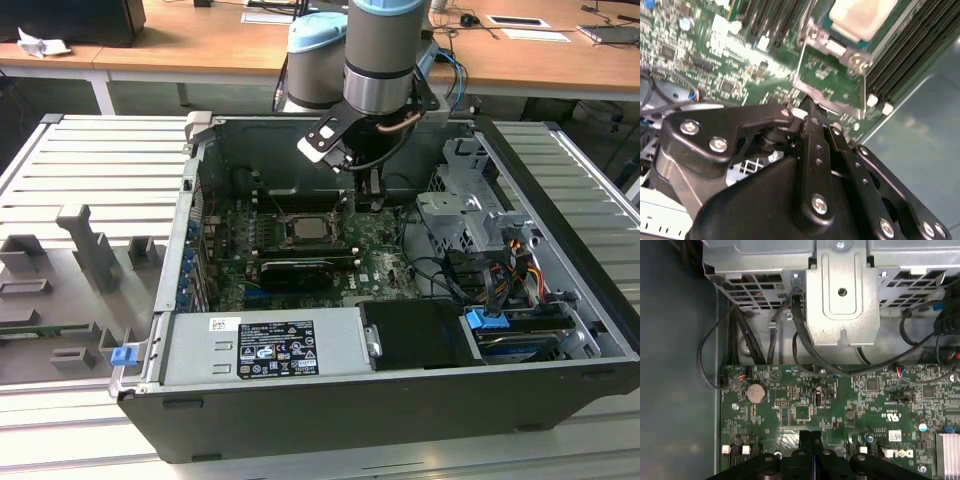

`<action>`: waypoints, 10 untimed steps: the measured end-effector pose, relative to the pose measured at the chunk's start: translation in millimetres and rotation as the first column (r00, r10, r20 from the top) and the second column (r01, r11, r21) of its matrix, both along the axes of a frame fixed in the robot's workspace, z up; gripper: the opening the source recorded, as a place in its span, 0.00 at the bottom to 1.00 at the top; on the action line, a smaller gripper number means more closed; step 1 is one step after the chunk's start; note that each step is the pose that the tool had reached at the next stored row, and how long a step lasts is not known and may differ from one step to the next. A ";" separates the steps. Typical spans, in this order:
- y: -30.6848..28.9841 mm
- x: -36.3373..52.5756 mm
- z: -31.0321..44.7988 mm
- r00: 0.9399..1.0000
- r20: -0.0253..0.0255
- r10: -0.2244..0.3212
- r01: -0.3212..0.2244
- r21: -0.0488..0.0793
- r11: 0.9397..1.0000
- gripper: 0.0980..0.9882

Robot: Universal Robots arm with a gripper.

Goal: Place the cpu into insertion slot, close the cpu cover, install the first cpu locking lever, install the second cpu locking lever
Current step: 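Close the cpu cover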

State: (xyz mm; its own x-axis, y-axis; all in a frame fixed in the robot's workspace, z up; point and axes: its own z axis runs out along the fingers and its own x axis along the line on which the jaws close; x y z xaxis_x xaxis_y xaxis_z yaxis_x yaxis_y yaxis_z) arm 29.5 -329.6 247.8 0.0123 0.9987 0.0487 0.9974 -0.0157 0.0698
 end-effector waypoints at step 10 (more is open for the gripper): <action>0.0 -22.7 0.0 1.000 0.001 0.000 0.000 0.000 1.000 0.01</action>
